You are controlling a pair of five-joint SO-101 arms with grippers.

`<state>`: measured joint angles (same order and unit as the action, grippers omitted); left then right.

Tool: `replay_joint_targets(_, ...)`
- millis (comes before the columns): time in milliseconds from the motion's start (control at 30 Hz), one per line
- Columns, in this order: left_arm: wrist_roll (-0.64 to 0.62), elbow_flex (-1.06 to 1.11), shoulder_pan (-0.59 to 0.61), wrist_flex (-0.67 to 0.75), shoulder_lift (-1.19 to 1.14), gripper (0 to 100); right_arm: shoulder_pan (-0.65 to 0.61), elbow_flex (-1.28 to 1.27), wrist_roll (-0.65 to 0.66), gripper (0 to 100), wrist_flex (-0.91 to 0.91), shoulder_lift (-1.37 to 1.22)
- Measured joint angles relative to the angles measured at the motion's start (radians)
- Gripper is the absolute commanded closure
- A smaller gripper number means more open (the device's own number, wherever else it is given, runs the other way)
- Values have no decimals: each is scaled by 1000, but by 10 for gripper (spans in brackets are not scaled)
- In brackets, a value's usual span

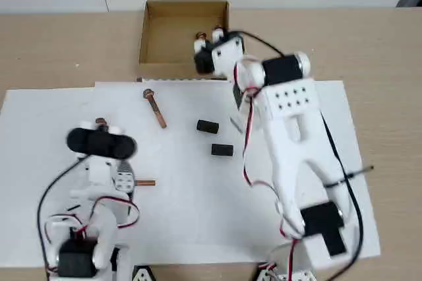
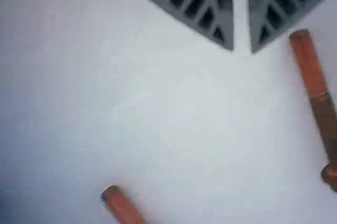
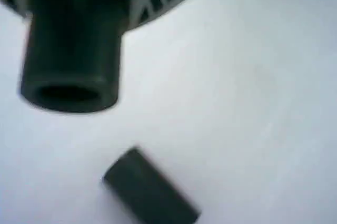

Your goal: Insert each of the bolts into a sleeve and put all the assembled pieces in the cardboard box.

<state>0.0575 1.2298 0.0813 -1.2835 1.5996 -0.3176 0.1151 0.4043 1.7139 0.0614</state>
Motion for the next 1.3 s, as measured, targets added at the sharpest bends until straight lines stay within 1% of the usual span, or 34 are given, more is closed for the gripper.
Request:
replay_joint_targets(100, -2, -147, 89, -2, -184, 994, 21, -120, 0, 997, 0, 91)
replay_joint_targets(200, -2, -310, 164, -2, -397, 994, 75, -203, 0, 996, 0, 160)
replay_joint_targets(300, -6, -446, 206, -2, -591, 993, 141, -255, 0, 996, 0, 219)
replay_joint_targets(433, -2, -563, 209, -2, -792, 993, 222, -311, -3, 995, 0, 287)
replay_joint_targets(633, -3, -709, 209, -2, -1022, 992, 288, -402, -5, 995, 0, 367)
replay_joint_targets(767, -51, -807, 216, -6, -1201, 990, 327, -462, -5, 995, -2, 416)
replay_joint_targets(967, -60, -1014, 216, -84, -1517, 988, 351, -535, -5, 995, -20, 482)
replay_joint_targets(1067, -58, -1142, 216, -161, -1671, 987, 348, -568, -6, 995, -32, 505)
replay_joint_targets(1200, -58, -1293, 216, -235, -1832, 927, 350, -586, -29, 995, -48, 525)
replay_joint_targets(1300, -60, -1364, 216, -269, -1901, 911, 350, -586, -37, 995, -48, 528)
